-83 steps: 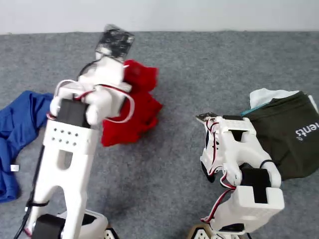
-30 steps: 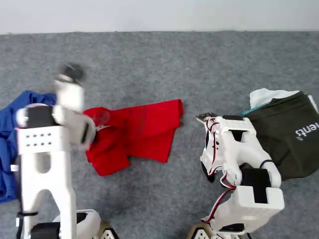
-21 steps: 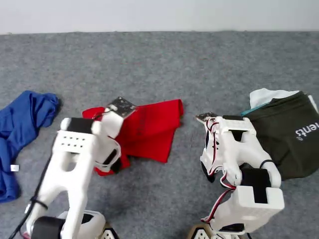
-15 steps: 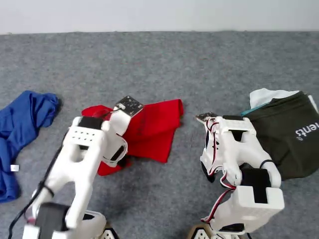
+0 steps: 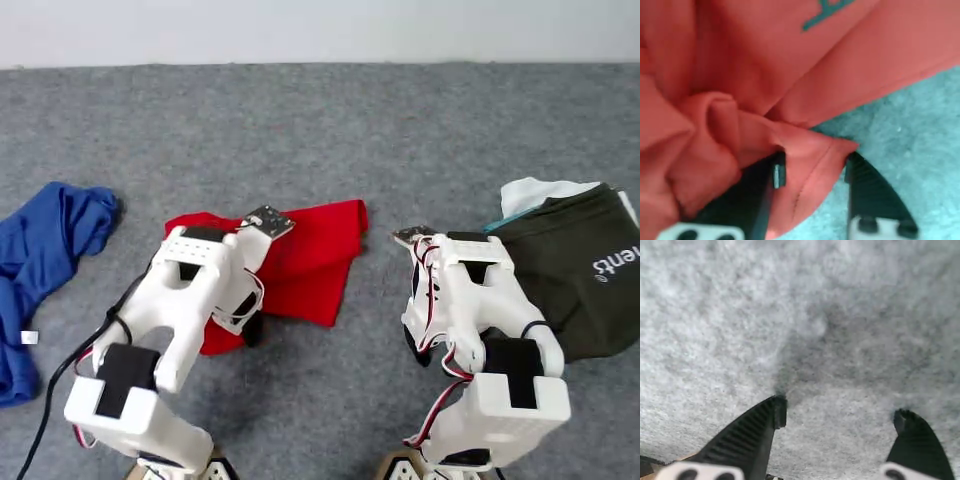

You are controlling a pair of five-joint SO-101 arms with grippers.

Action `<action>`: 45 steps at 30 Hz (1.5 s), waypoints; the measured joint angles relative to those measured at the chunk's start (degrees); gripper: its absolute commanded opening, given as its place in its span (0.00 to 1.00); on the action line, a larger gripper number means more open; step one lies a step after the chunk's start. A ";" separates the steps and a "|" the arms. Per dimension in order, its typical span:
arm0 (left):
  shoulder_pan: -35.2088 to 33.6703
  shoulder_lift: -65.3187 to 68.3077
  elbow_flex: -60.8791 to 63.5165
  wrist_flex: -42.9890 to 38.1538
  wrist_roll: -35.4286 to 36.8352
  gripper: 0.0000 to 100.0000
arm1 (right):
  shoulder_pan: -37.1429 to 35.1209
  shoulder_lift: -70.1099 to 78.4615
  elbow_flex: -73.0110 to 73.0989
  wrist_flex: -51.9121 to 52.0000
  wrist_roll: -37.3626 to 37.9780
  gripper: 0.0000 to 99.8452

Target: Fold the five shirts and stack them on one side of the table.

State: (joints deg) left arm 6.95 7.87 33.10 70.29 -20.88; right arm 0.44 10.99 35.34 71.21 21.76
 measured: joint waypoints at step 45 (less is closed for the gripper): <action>-12.75 -9.49 -54.07 29.45 -2.02 0.01 | -34.73 1.41 -16.88 13.36 -0.18 0.32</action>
State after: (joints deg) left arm -5.80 -1.63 -20.97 99.74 -22.90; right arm -34.29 12.40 18.46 84.57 21.58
